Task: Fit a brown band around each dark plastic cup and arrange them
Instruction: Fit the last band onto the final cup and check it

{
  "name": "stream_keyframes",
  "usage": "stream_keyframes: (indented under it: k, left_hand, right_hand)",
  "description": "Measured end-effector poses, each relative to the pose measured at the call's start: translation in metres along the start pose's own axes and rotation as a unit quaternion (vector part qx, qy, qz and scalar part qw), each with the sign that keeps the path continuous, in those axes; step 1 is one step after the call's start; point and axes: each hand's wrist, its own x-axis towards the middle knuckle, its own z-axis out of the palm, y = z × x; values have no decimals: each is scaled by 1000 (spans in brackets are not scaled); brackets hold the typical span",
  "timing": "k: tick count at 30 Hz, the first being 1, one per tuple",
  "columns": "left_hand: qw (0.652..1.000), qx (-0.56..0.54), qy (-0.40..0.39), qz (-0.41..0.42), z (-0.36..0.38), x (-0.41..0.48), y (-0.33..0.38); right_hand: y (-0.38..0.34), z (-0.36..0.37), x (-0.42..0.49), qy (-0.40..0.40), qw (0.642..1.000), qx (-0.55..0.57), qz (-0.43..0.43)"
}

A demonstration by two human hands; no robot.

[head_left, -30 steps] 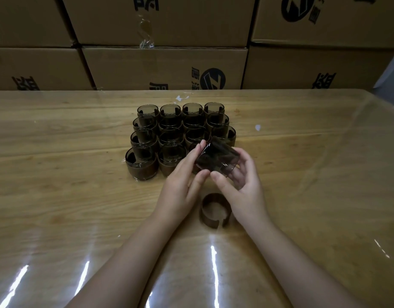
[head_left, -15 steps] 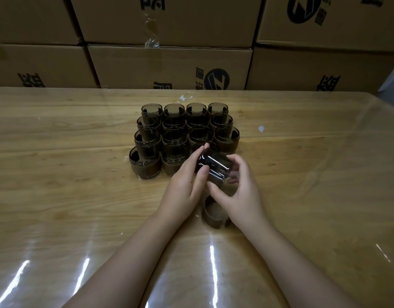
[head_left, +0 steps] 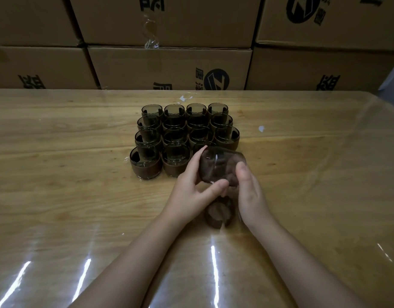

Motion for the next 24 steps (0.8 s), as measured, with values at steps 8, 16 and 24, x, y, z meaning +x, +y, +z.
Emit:
stream_keyframes:
  k: [8,16,24]
  left_hand:
    - [997,6,34,69,5,-2,6]
    - [969,100,177,138,-7,4,1]
    - [973,120,168,108,-13,4,-8]
  right_hand:
    - [-1,-1,-2,-30,999,25,17]
    - [4,-13,1,-50,981,-189,6]
    - [5,-20,2,-164,935,-304,77]
